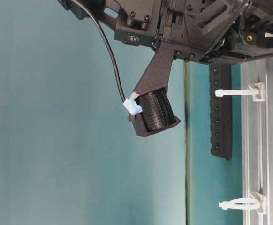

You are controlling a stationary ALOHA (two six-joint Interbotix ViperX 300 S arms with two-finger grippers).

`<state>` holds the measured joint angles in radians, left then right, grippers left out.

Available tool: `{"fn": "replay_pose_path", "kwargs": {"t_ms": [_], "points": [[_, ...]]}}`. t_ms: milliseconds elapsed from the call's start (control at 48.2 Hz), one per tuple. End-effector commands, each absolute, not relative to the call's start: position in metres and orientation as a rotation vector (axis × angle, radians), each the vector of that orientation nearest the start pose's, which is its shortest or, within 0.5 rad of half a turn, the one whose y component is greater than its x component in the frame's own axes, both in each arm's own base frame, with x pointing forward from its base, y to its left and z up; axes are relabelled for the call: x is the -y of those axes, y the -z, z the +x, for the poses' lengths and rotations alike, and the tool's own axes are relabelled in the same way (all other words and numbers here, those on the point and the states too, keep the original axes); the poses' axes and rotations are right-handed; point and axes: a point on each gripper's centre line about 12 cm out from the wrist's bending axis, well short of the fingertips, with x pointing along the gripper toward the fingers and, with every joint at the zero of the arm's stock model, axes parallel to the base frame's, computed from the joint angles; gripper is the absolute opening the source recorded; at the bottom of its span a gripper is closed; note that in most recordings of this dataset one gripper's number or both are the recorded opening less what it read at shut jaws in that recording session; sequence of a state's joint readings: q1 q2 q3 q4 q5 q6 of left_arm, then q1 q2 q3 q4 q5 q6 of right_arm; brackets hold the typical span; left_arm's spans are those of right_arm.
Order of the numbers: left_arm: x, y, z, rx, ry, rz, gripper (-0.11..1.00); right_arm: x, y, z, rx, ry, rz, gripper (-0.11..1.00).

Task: Pass the USB cable through three rings with both arms.
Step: 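Lift the plug with the right gripper and carry it to the right ring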

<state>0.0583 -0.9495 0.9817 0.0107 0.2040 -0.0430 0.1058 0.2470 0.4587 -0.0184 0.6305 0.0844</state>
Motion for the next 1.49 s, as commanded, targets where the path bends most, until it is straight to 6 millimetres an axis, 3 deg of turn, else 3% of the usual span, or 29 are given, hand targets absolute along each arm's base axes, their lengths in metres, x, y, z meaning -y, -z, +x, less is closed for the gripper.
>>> {"fn": "replay_pose_path", "kwargs": {"t_ms": [0, 187, 477, 851, 1308, 1474], "points": [[-0.013, -0.319, 0.207, -0.220, -0.067, -0.039, 0.02, -0.037, -0.093, 0.386, -1.331, -0.037, -0.027, -0.06], [-0.013, -0.319, 0.207, -0.221, -0.067, -0.039, 0.02, -0.037, -0.097, 0.386, -1.329, -0.035, -0.024, -0.06], [-0.013, -0.320, 0.206, -0.214, -0.069, -0.039, 0.02, -0.026, -0.154, 0.380, -1.251, -0.015, -0.004, -0.06], [-0.016, -0.320, 0.206, -0.215, -0.082, -0.040, 0.02, -0.019, -0.210, 0.364, -1.359, -0.053, -0.086, -0.06], [-0.016, -0.321, 0.206, -0.212, -0.084, -0.040, 0.02, 0.015, -0.247, 0.330, -1.438, 0.041, -0.151, -0.06], [-0.017, -0.320, 0.206, -0.213, -0.085, -0.041, 0.02, 0.022, -0.245, 0.311, -1.492, 0.067, -0.149, -0.06]]}}
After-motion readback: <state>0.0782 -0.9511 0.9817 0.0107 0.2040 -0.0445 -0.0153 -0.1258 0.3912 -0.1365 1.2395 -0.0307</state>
